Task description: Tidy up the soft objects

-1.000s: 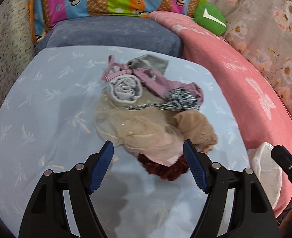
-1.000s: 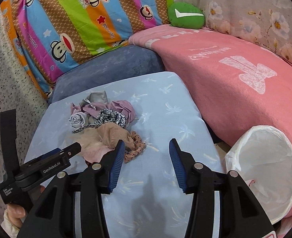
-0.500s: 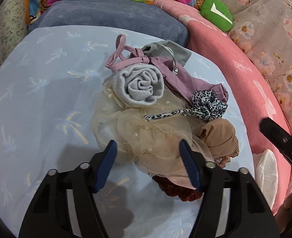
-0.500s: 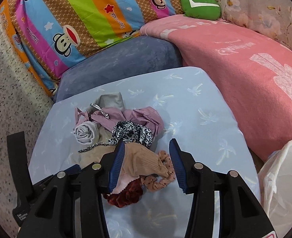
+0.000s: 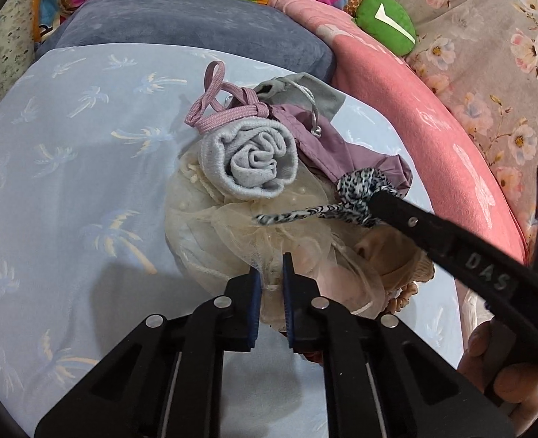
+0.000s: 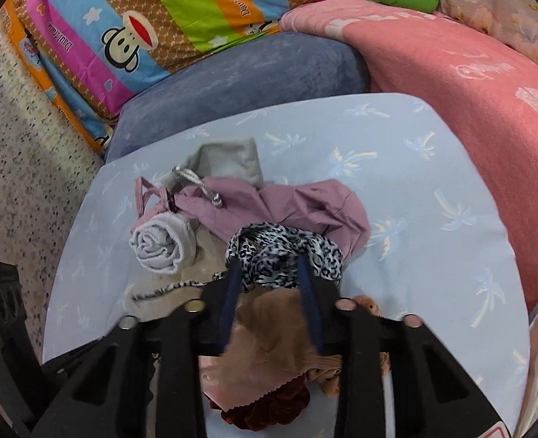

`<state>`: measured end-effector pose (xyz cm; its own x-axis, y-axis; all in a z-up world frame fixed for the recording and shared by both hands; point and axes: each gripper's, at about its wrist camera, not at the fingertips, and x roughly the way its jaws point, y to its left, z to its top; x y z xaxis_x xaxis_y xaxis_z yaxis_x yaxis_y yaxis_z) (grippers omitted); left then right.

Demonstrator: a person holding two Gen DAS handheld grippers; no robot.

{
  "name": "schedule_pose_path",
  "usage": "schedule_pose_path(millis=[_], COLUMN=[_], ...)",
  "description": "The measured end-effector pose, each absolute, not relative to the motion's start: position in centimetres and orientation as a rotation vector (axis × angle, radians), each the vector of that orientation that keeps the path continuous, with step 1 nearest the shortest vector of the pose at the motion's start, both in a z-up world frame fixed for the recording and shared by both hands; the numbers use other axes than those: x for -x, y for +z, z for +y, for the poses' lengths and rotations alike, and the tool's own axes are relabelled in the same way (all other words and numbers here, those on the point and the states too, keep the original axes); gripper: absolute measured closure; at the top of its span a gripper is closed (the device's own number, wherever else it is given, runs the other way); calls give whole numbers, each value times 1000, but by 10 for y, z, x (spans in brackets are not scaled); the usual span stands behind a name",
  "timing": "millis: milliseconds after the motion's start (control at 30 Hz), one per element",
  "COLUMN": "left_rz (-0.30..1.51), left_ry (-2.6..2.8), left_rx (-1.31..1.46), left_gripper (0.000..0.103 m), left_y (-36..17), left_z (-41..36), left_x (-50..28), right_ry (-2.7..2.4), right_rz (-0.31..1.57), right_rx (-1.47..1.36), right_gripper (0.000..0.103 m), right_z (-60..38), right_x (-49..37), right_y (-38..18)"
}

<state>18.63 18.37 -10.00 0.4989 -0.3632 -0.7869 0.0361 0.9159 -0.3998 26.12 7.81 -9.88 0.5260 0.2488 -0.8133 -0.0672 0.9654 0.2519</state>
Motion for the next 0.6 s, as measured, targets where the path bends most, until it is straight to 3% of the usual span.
schedule_pose_path(millis=[133,600], left_rz=[1012,903], left_ry=[-245,-277], left_rx=[360,334], left_gripper=[94,95], left_y=[-94,-44], left_z=[185,170], left_x=[-184,-161], right_ry=[192,192], right_rz=[987,858], right_rx=[-195,-244], right_gripper=[98,99], right_z=[77,47], right_x=[-252,-201], right_y=[-94,-30])
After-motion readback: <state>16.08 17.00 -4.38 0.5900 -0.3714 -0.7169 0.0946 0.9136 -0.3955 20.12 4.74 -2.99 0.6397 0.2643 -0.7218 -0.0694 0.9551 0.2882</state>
